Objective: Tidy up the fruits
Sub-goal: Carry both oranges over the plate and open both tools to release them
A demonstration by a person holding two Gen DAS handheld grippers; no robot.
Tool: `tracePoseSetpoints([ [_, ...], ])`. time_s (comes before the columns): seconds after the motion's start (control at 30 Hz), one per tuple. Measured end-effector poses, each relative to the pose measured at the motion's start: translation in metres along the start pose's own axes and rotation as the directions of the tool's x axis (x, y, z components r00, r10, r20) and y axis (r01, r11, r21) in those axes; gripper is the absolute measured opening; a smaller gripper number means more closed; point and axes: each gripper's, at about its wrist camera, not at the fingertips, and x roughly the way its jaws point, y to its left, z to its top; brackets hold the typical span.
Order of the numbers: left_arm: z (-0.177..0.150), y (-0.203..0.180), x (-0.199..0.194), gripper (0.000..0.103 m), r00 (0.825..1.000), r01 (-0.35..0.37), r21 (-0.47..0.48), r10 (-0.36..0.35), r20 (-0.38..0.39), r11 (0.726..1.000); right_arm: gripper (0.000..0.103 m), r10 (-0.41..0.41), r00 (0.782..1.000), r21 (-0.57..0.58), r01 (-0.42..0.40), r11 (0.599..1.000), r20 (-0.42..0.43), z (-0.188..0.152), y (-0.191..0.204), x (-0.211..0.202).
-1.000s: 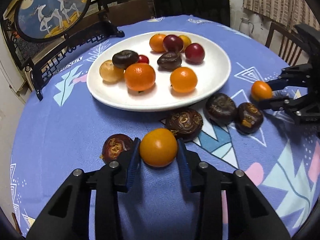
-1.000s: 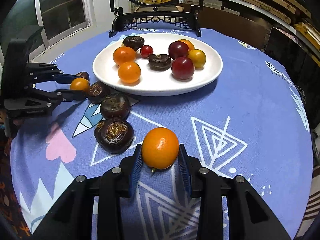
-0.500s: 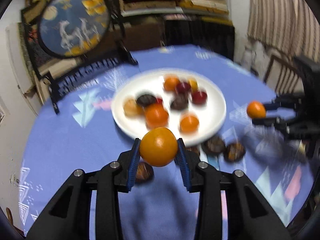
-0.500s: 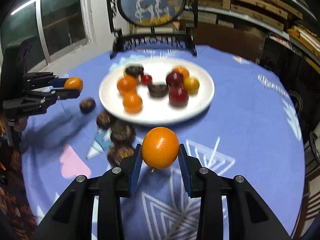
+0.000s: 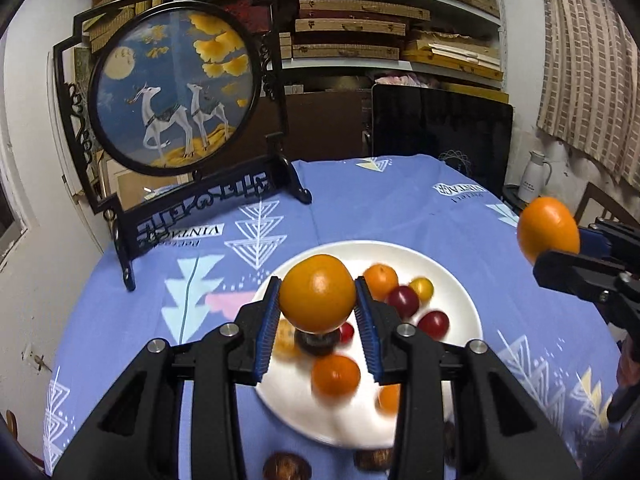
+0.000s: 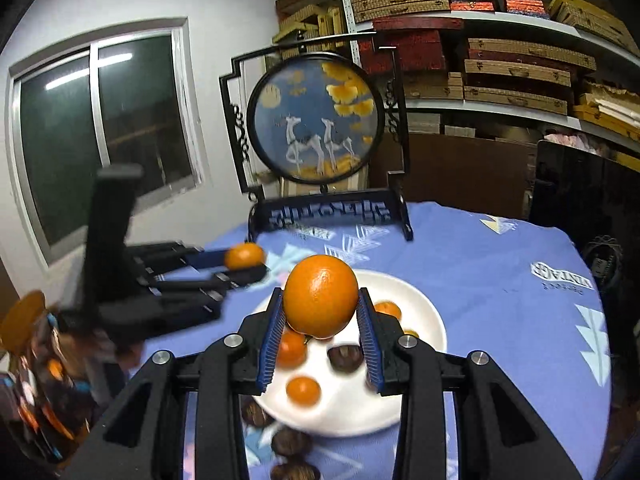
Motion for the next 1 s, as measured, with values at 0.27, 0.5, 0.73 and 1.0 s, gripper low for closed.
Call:
tracePoseSetpoints([
  [0.27, -0.009, 0.005, 0.043, 0.035, 1.0, 0.007, -0.051, -0.009, -0.03, 0.999, 0.036, 0.063, 0.998, 0.085, -0.062, 0.994, -0.009, -0.005, -0.014, 0.046],
  [0.5, -0.019, 0.004, 0.059, 0.035, 0.997, -0.012, -0.013, 0.011, -0.078, 1.0, 0.036, 0.06, 0.996, 0.132, -0.05, 0.99, -0.069, -0.024, -0.027, 0.069],
  [0.73, -0.022, 0.001, 0.06, 0.035, 0.996, -0.008, -0.006, 0.008, -0.085, 1.0, 0.036, 0.058, 0.995, 0.126, -0.047, 0.991, -0.082, -0.027, -0.023, 0.074],
  [1.0, -0.022, 0.0, 0.064, 0.035, 0.996, -0.029, 0.004, 0.029, -0.09, 1.0, 0.036, 0.03, 0.994, 0.135, -0.016, 0.991, -0.101, -0.028, -0.025, 0.085],
])
